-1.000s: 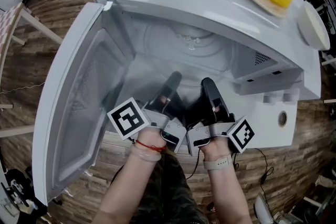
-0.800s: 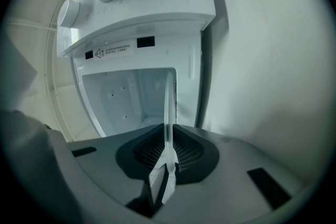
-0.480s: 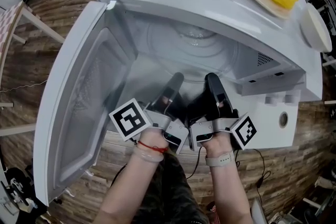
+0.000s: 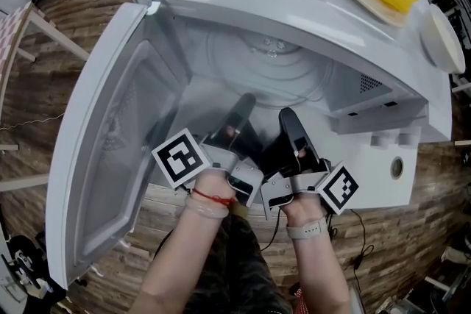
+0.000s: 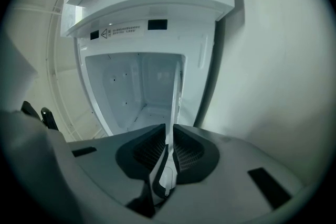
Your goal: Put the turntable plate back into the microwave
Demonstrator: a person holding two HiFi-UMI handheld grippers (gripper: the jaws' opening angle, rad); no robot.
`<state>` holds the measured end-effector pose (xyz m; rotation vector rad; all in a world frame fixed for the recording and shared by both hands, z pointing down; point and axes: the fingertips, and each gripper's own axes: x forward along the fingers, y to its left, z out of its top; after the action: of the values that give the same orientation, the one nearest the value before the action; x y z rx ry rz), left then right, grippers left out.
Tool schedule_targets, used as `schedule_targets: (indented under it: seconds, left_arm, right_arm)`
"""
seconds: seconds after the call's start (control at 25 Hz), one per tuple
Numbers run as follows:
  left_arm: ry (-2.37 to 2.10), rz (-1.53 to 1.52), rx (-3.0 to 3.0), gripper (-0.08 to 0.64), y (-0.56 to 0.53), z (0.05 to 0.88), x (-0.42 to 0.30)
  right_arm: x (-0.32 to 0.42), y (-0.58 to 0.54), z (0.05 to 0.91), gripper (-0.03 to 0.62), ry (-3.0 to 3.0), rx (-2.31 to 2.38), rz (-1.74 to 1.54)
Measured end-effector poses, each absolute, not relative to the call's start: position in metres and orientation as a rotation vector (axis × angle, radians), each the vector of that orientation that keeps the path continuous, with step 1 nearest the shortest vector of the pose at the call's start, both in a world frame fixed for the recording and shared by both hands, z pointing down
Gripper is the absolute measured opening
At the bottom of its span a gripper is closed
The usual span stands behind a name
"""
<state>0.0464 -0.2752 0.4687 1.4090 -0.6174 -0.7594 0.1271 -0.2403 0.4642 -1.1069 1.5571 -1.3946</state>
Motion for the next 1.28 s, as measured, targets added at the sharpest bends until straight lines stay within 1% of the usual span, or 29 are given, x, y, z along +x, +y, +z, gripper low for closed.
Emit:
schedule_targets:
  seconds: [0.56, 0.96, 1.28]
  left_arm:
    - [-0.581, -0.75, 1.429, 0.035, -0.288, 0.461, 0.054]
    - [-0.602, -0.723, 1.431, 0.035, -0.288, 0.469, 0.052]
    - [-0.586, -0.757, 1.452, 0.035, -0.276, 0.46, 0.039]
  right_arm:
    - [0.132, -0.251, 0.459, 0.038, 1.565, -1.118, -1.364]
    - [0.13, -0.251, 0.468, 0.038, 1.527, -1.113, -1.396]
    - [0.132, -0.249, 0.47, 0.038, 1.494, -1.112, -1.388]
